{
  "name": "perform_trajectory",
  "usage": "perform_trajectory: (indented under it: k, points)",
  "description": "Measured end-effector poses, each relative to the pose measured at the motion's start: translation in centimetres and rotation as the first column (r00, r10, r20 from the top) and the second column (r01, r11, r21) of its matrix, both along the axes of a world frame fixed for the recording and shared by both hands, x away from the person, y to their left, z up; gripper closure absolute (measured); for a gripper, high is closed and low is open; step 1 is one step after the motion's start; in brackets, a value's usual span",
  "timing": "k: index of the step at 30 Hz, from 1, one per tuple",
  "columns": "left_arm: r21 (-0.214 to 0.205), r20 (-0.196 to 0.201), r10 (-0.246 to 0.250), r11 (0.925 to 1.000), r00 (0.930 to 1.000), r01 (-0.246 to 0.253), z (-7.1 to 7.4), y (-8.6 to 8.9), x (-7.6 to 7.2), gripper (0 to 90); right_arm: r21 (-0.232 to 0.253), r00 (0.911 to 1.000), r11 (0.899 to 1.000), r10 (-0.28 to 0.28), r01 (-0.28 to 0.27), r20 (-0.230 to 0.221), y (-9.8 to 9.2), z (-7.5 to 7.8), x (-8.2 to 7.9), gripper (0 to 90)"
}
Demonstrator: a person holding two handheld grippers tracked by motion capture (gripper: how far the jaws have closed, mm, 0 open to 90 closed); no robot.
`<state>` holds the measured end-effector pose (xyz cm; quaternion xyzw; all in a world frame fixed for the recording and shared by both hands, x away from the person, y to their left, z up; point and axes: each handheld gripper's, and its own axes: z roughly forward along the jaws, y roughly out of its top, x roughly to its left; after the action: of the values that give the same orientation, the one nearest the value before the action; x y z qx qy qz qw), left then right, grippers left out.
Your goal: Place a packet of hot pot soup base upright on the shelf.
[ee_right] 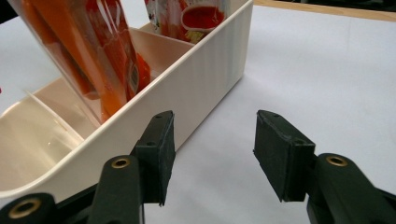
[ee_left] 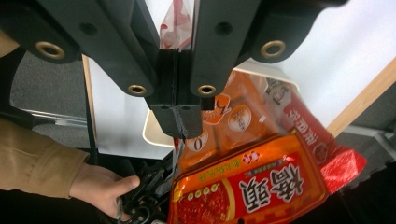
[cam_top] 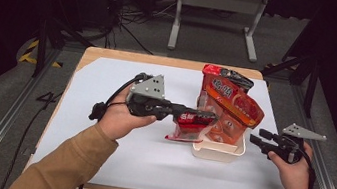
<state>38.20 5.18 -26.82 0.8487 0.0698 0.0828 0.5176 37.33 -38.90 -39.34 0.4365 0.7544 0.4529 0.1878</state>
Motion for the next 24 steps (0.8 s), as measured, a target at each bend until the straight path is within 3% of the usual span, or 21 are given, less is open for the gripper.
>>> perform_trajectory:
  k: [9, 13, 24]
  points:
    - [-0.02, 0.01, -0.033, 0.9992, 0.9994, 0.033, 0.8, -1.4, 0.4, 90.0, -0.002, 0.9998, 1.0, 0.018, -0.018, 0.007, 0.0, 0.0, 0.0, 48.0]
    - [-0.043, -0.008, -0.043, 0.9982, 0.999, 0.043, 0.7, -1.9, 0.8, 90.0, -0.007, 0.9997, 1.0, 0.025, -0.025, 0.004, 0.1, 0.0, 0.0, 48.0]
    - [-0.081, -0.003, -0.064, 0.9947, 0.9979, 0.064, 0.4, -3.4, 1.1, 90.0, -0.002, 0.9994, 0.999, 0.034, -0.034, 0.004, 0.2, 0.0, -0.1, 48.0]
